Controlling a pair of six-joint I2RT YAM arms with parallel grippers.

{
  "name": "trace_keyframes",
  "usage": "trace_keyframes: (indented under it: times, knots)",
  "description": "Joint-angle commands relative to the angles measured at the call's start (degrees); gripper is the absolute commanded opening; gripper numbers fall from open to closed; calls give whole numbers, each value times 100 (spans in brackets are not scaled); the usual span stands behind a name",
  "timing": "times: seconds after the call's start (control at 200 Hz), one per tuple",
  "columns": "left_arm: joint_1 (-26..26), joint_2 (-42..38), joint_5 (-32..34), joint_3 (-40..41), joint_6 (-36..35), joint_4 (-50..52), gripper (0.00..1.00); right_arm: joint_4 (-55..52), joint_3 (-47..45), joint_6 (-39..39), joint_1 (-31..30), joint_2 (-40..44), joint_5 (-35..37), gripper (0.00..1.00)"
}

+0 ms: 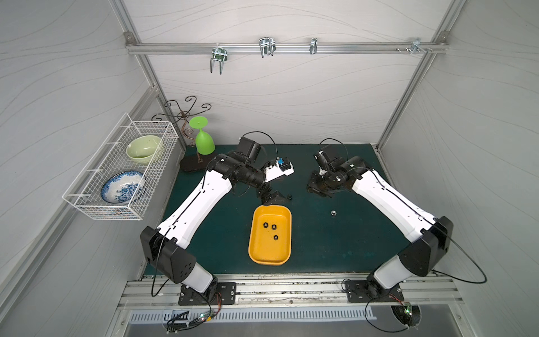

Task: Put the nuts on the desktop into the storage box
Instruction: Place the nut in the storage box.

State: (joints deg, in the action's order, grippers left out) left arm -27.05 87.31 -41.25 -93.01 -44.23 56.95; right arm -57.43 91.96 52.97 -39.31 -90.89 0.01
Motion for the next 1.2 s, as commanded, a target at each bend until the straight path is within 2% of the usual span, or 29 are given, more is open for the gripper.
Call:
trace_keyframes:
  times: [0.0, 0.43, 0.78, 1.196]
  knots:
    - [307, -254, -301, 148, -236, 166, 99, 47, 264, 38, -249, -196, 51, 22]
    - [1813, -997, -920, 1354, -1084, 979, 99, 291, 868, 170, -1419, -1268, -129, 21]
    - [2676, -1379, -1028, 2039, -1943, 1266, 99, 241, 1078, 160, -1833, -1817, -168, 21]
    - [2889, -1511, -859, 2702, -2093, 1014, 99, 370, 923, 229, -2231, -2366, -234, 21]
